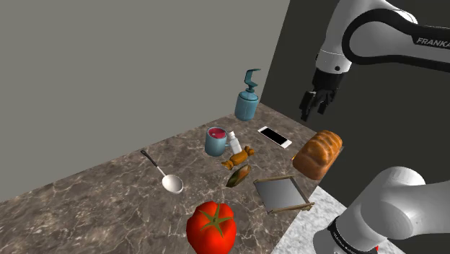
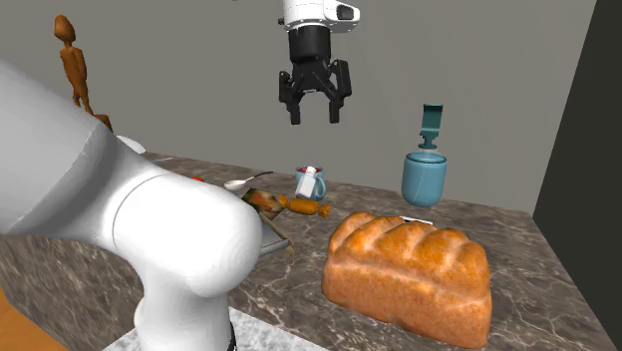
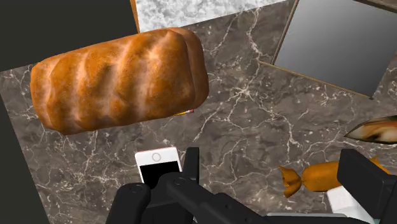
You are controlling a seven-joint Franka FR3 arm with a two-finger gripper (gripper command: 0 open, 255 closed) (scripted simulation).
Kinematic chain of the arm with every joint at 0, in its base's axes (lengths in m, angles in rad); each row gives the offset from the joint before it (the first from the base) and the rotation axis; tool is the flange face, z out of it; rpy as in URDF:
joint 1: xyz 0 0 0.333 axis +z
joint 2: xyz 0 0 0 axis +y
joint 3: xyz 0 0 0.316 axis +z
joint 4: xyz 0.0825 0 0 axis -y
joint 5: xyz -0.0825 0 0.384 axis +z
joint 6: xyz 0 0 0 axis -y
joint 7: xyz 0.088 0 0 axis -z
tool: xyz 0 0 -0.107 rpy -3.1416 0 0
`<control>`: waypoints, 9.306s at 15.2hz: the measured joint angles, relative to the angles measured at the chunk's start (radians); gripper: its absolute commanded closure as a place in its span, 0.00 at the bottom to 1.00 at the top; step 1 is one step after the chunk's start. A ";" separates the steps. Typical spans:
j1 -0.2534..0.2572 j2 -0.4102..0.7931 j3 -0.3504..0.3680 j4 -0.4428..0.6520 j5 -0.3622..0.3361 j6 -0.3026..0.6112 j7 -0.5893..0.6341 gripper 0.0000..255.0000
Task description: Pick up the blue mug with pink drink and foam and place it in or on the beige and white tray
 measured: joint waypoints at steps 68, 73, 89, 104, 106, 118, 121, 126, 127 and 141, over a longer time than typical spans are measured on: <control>0.225 0.874 0.038 0.404 -0.007 0.457 -0.660 1.00; 0.225 0.855 0.039 0.448 -0.003 0.394 -0.667 1.00; 0.247 0.439 0.054 0.093 0.033 0.333 -0.652 1.00; 0.334 -0.214 0.102 -0.316 0.118 0.085 -0.594 1.00; 0.339 -0.236 0.105 -0.349 0.123 0.096 -0.591 1.00; 0.347 -0.250 0.116 -0.494 0.136 0.263 -0.586 1.00; 0.356 -0.242 0.128 -0.522 0.148 0.327 -0.575 1.00; 0.359 -0.236 0.128 -0.529 0.147 0.374 -0.572 1.00; 0.357 -0.231 0.125 -0.526 0.144 0.383 -0.575 1.00; 0.354 -0.232 0.119 -0.423 0.137 0.174 -0.573 0.00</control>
